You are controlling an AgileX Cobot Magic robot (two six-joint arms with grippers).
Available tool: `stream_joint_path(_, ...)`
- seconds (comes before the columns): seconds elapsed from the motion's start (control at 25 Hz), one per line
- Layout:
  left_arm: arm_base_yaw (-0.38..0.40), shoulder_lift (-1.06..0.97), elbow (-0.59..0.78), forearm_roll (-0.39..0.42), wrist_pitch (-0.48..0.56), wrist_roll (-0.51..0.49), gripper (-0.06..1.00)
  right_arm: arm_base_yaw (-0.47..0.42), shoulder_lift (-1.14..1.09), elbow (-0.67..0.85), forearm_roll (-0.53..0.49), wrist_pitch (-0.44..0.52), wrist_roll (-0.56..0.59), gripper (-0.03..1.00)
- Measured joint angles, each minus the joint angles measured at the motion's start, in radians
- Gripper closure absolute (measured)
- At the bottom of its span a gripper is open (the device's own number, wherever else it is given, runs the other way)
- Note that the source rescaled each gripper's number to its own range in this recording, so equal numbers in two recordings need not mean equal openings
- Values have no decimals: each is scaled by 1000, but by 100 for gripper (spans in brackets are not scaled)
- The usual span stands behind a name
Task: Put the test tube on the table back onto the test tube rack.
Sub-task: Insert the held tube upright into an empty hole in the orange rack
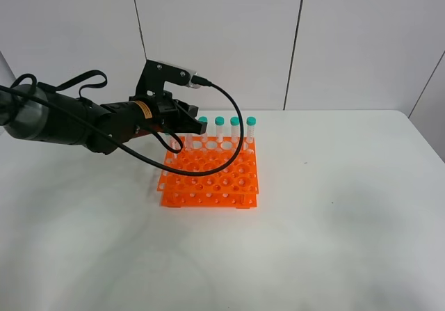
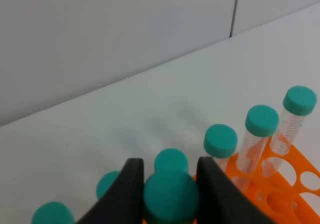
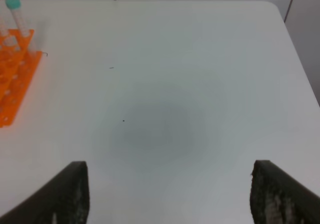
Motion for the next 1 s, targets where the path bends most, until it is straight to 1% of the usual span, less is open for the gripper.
stream_joint_path(0.44,15,28,-1,0,5,2,94,0,0,0,0,0,0,-3)
stream_joint_path(0.72,16,32,-1,3,-22,2,94,0,0,0,0,0,0,-3)
stream_joint_path(1.0,20,37,-1,3,-23,2,94,0,0,0,0,0,0,-3)
